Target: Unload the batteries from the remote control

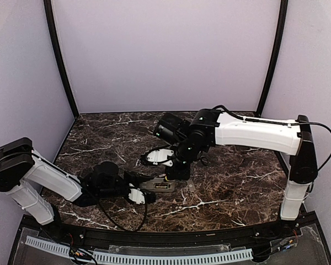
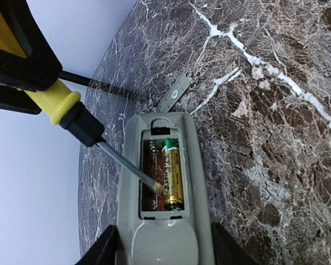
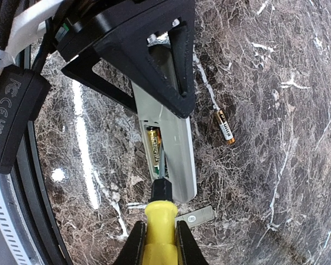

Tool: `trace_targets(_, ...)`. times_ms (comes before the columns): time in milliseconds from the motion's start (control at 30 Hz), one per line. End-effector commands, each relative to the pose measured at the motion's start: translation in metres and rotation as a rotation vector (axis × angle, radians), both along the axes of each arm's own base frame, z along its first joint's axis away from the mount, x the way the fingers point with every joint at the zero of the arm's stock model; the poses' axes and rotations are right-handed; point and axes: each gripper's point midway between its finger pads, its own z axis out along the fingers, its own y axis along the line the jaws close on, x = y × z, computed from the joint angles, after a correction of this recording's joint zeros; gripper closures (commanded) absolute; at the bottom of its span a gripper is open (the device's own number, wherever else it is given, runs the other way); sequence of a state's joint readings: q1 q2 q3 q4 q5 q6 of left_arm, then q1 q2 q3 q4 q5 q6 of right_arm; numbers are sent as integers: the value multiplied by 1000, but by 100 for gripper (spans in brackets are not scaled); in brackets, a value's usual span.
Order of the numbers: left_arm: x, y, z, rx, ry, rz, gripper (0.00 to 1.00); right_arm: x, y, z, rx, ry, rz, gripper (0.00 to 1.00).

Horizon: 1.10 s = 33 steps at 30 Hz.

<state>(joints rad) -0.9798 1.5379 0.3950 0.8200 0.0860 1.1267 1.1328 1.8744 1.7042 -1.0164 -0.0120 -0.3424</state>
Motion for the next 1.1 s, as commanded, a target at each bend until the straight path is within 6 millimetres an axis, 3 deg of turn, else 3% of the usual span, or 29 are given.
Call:
trace_targets(0,1,-6,31,-70,-96,-23,100,-4,-1,-6,-27,43,28,100)
trace_targets(600,1,-5,33,-43,-158,-26,100,12,9,2,-2,38,36,100)
trace_targets(1067,5,-1,29,4,-208,-16,100,13,15,-7,-11,65,31,100)
